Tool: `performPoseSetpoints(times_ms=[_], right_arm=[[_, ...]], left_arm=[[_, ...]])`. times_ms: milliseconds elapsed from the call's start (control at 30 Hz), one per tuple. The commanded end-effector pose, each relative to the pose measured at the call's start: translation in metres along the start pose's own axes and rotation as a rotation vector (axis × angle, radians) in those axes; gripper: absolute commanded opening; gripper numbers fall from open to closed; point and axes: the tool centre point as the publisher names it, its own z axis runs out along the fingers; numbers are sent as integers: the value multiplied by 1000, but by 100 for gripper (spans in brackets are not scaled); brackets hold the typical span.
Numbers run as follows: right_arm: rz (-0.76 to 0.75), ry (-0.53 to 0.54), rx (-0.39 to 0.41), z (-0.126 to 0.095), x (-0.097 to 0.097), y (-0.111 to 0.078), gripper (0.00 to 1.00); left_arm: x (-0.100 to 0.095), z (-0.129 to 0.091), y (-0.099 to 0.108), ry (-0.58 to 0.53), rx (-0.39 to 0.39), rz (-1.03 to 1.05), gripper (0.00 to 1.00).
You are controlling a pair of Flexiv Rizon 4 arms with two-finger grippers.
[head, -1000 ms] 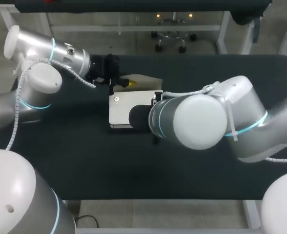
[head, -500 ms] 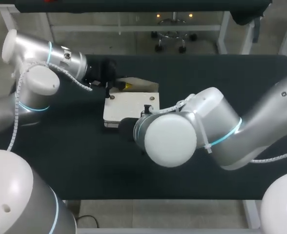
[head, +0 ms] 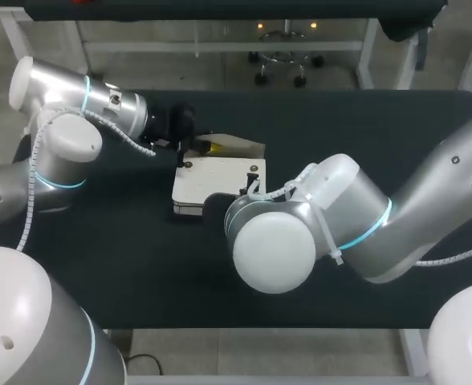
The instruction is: Pick up the bag, open it, inspect its contents, close it, and place it on the opposite side
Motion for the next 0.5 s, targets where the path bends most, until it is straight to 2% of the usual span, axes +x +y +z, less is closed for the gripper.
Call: performPoseSetpoints(times_ms=[33,500], right_arm=[[3,2,-23,7,-3,-11,36],[2,10,-40,25,-1,-10,36]], left_arm=[[-1,2,2,7,14,-3,0],[-4,7,2,36,21,-20,0]])
